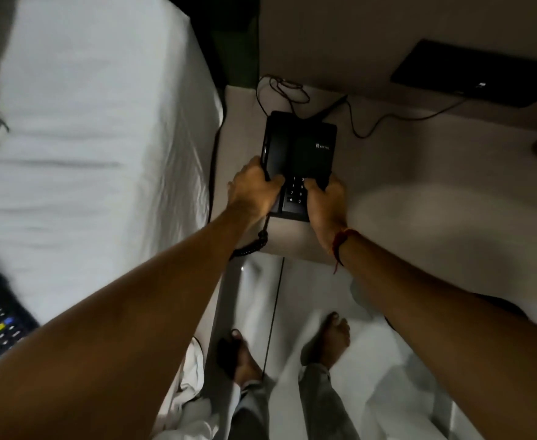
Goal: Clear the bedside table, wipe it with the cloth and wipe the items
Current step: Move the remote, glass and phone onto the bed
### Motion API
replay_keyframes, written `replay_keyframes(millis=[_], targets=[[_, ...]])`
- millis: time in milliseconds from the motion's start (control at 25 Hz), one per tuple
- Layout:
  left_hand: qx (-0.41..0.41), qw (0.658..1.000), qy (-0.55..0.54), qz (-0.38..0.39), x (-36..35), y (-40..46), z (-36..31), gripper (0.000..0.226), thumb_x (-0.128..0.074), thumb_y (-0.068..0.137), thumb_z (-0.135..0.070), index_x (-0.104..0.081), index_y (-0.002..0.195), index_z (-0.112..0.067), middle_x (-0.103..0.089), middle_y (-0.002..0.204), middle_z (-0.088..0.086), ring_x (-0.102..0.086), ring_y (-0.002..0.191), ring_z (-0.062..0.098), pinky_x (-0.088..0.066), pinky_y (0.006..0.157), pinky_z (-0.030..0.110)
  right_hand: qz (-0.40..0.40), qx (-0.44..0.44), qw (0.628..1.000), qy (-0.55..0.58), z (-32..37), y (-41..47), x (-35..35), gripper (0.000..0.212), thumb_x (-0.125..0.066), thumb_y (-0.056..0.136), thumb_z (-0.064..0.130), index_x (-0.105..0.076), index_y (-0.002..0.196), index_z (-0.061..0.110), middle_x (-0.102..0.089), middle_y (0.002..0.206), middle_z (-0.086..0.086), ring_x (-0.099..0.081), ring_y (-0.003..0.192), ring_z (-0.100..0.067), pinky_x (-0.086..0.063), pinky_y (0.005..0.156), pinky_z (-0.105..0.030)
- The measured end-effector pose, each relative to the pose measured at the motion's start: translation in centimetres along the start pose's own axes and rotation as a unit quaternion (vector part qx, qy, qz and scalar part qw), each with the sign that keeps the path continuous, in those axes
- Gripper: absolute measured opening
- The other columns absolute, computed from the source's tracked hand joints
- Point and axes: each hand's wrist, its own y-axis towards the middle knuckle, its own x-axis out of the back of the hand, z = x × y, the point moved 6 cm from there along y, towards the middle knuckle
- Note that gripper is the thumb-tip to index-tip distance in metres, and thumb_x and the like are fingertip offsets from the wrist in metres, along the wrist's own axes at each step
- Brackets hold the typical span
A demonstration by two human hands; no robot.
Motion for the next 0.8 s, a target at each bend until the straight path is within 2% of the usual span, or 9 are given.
replay_keyframes(millis=[120, 200, 320, 440, 480, 520, 600, 680, 800], targets=[[-0.004, 1.0, -0.02, -0.003, -0.6, 0.7, -0.4, 0.044, -0.068, 0.095, -0.028, -0.057, 0.127, -0.001, -0.066, 0.121, 0.021, -0.065, 0.114, 0.039, -0.053, 0.102, 0.055, -0.033, -0.031, 0.998, 0.053, 0.0, 0.4, 0.3, 0.028, -0.059, 0.096, 0.009, -0.066, 0.12, -0.003, -0.069, 0.106, -0.017, -0.065, 0.094, -0.027, -0.057, 0.089, -0.043], [-0.011, 0.999, -0.035, -0.007, -0.3, 0.2, -1.0, 0.045, -0.067, 0.096, -0.027, -0.056, 0.13, -0.001, -0.064, 0.125, 0.021, -0.062, 0.118, 0.039, -0.052, 0.103, 0.054, -0.039, -0.032, 0.997, 0.051, 0.9, 0.1, 0.8, 0.025, -0.056, 0.096, 0.008, -0.068, 0.115, -0.004, -0.071, 0.103, -0.021, -0.066, 0.09, -0.031, -0.059, 0.084, -0.047], [-0.041, 0.998, 0.008, -0.056, 2.0, -1.0, -2.3, 0.048, -0.06, 0.098, -0.029, -0.052, 0.135, -0.001, -0.059, 0.13, 0.022, -0.055, 0.124, 0.039, -0.046, 0.108, 0.052, -0.015, -0.007, 0.999, 0.036, 3.9, -0.9, 0.5, 0.021, -0.05, 0.098, 0.008, -0.069, 0.102, -0.001, -0.071, 0.093, -0.02, -0.067, 0.082, -0.031, -0.056, 0.073, -0.043], [-0.063, 0.993, 0.022, -0.096, 5.6, -2.1, -4.3, 0.048, -0.055, 0.099, -0.028, -0.049, 0.138, -0.001, -0.055, 0.134, 0.023, -0.049, 0.129, 0.039, -0.043, 0.112, 0.05, -0.016, 0.009, 1.0, 0.025, 7.9, -2.4, -0.3, 0.035, -0.046, 0.102, 0.009, -0.049, 0.067, 0.014, -0.047, 0.062, -0.002, -0.045, 0.055, -0.015, -0.039, 0.056, -0.033], [-0.071, 0.991, 0.032, -0.111, 7.2, -2.6, -5.1, 0.051, -0.054, 0.1, -0.028, -0.047, 0.142, -0.001, -0.052, 0.137, 0.024, -0.047, 0.131, 0.04, -0.042, 0.112, 0.05, -0.019, 0.023, 0.999, 0.022, 9.2, -3.0, -0.6, 0.036, -0.045, 0.103, 0.01, -0.047, 0.067, 0.016, -0.044, 0.061, 0.002, -0.042, 0.054, -0.012, -0.037, 0.057, -0.032], [-0.081, 0.987, 0.046, -0.133, 9.0, -3.3, -5.8, 0.055, -0.054, 0.1, -0.03, -0.043, 0.146, -0.001, -0.051, 0.139, 0.024, -0.045, 0.131, 0.041, -0.04, 0.113, 0.05, -0.018, 0.04, 0.999, 0.02, 10.7, -3.9, -1.0, 0.032, -0.044, 0.104, 0.012, -0.054, 0.073, 0.013, -0.051, 0.066, 0.001, -0.048, 0.058, -0.013, -0.041, 0.061, -0.033], [-0.103, 0.975, 0.074, -0.182, 12.8, -5.0, -7.4, 0.063, -0.053, 0.101, -0.034, -0.037, 0.153, -0.003, -0.049, 0.142, 0.024, -0.044, 0.132, 0.04, -0.039, 0.114, 0.051, -0.005, 0.071, 0.997, 0.034, 13.3, -5.6, -2.0, 0.027, -0.043, 0.106, 0.014, -0.067, 0.104, 0.001, -0.069, 0.099, -0.012, -0.067, 0.087, -0.024, -0.055, 0.082, -0.04], [-0.116, 0.962, 0.102, -0.226, 16.1, -7.0, -8.5, 0.066, -0.05, 0.102, -0.037, -0.032, 0.157, -0.006, -0.049, 0.141, 0.022, -0.045, 0.131, 0.038, -0.04, 0.113, 0.05, 0.004, 0.098, 0.994, 0.056, 15.8, -7.6, -3.1, 0.033, -0.042, 0.107, 0.017, -0.064, 0.126, 0.0, -0.066, 0.124, -0.019, -0.067, 0.109, -0.029, -0.057, 0.097, -0.043], [-0.124, 0.945, 0.102, -0.284, 21.6, -9.9, -7.6, 0.065, -0.048, 0.101, -0.038, -0.033, 0.156, -0.007, -0.05, 0.138, 0.02, -0.046, 0.128, 0.035, -0.044, 0.109, 0.047, 0.029, 0.152, 0.986, 0.069, 19.5, -11.5, -6.0, 0.034, -0.043, 0.106, 0.018, -0.064, 0.129, 0.003, -0.067, 0.125, -0.018, -0.067, 0.109, -0.028, -0.058, 0.095, -0.042]])
